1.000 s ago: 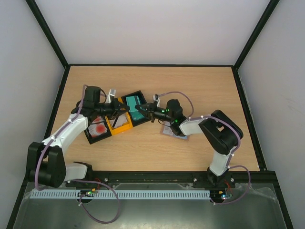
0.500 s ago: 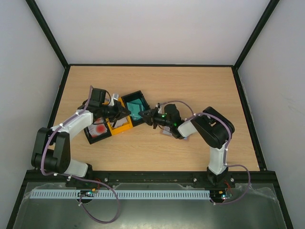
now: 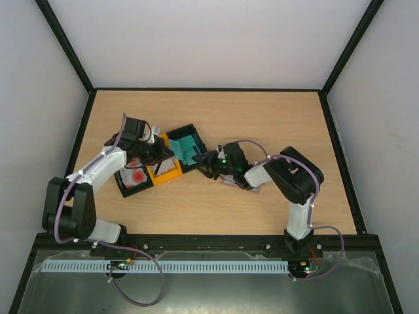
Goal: Put the credit cards into the card holder
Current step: Place the credit card in the storage box.
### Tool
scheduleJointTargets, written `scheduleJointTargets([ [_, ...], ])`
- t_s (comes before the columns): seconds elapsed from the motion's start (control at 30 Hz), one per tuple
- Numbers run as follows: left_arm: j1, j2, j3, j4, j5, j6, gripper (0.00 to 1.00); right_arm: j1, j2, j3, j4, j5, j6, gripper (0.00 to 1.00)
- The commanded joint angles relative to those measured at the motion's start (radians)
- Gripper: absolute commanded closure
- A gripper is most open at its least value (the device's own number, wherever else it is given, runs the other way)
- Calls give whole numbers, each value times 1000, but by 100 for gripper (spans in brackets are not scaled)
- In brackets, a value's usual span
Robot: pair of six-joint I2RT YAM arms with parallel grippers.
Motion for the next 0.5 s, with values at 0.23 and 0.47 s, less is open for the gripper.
scheduleJointTargets([
  [0.23, -18, -108, 100, -160, -114, 90, 98, -2, -95, 74, -264, 52, -159, 50],
  [0.47, -134, -150, 134, -133, -104, 122, 98, -5, -362, -20, -441, 158, -349, 38],
])
